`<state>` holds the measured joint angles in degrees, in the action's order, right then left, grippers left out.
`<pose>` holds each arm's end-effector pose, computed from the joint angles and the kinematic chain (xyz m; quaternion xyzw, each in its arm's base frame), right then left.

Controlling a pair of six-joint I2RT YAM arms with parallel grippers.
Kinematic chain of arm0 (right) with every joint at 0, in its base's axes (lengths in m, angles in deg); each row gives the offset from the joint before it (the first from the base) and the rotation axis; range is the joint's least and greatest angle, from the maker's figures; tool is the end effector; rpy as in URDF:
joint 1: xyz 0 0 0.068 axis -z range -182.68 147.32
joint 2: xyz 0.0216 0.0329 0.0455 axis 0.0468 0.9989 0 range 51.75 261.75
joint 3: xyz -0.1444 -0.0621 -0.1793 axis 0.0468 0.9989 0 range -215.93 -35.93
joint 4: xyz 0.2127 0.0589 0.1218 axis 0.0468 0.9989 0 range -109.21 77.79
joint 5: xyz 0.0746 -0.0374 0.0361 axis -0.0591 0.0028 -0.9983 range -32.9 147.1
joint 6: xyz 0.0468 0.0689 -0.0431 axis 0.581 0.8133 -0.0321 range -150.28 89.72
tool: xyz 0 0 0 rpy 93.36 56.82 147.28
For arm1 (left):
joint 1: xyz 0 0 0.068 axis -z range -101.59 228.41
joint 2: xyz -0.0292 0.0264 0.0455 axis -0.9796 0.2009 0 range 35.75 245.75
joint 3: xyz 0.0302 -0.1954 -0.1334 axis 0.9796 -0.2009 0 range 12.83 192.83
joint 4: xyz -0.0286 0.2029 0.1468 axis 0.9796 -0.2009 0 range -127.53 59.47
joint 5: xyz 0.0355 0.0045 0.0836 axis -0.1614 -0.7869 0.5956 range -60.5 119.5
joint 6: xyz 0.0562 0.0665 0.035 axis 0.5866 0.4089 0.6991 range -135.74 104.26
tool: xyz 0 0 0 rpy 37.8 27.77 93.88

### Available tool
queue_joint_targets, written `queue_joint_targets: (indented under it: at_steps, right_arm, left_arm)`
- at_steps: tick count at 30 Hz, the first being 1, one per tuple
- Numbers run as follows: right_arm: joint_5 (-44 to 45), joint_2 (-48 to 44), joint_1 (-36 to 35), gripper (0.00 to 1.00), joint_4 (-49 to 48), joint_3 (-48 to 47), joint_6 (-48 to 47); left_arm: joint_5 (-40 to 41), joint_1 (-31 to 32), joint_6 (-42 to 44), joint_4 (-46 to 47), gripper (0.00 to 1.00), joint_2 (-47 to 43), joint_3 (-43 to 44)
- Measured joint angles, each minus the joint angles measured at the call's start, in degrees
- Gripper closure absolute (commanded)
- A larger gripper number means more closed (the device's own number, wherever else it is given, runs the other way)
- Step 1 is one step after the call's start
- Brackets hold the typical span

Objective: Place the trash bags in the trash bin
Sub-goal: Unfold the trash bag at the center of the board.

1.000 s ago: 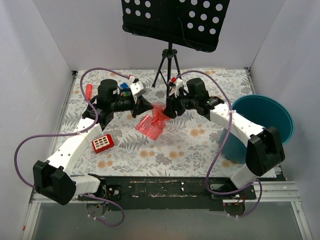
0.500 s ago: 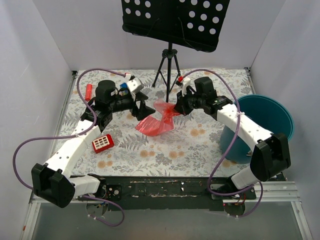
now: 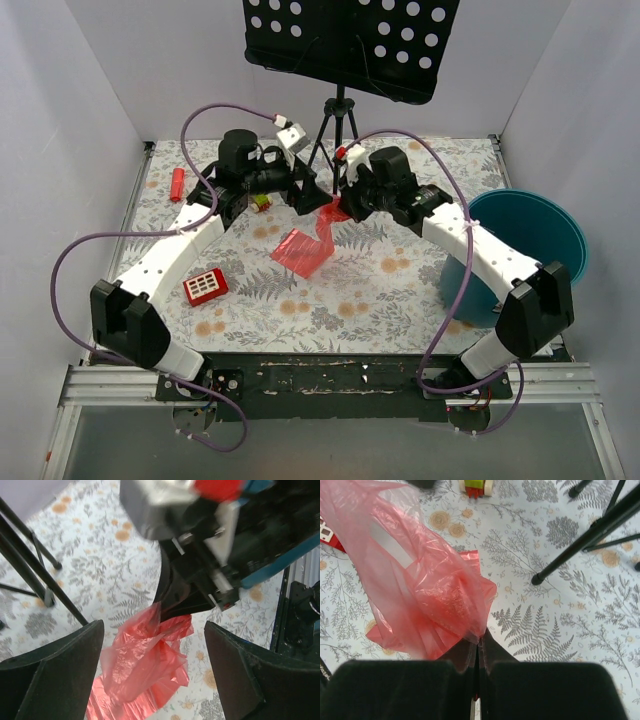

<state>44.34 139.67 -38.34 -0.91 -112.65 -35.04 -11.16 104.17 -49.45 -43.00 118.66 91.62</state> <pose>0.3062 0.2426 0.2779 -0.3491 0.7863 0.2259 0.4569 0.3029 -0.2074 0.3436 0.1550 0.7644 -0.5199 0.3485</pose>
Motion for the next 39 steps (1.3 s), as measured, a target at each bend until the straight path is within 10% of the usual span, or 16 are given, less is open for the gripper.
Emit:
queue_joint_targets:
  at_steps: [7,10,11,26,32,39]
  right_arm:
    - [1.29,0.02,-3.34,0.99,-0.31,-1.4,-2.54]
    - [3.02,0.02,-4.02,0.99,-0.42,-1.4,-2.73]
    - [4.2,0.02,-4.02,0.99,-0.48,-1.4,-2.75]
    - [5.51,0.55,-3.76,0.99,-1.29,-5.99,-4.44]
    - [8.57,0.7,-5.53,0.99,-1.27,-6.38,-7.17]
    - [10.73,0.72,-7.78,0.99,-1.77,-6.86,-8.39]
  left_arm:
    - [-0.09,0.42,1.31,-6.91,0.32,4.13,0.22]
    - [-1.68,0.44,1.73,-7.1,0.96,3.23,-0.04]
    - [-2.27,0.46,2.03,-6.99,1.0,2.43,-0.66]
    - [-2.21,0.63,4.66,-6.21,1.0,-7.72,-10.84]
    - [0.81,0.63,6.38,-6.1,0.38,-10.29,-10.82]
    - [7.43,1.42,4.46,4.68,0.28,-18.88,-12.31]
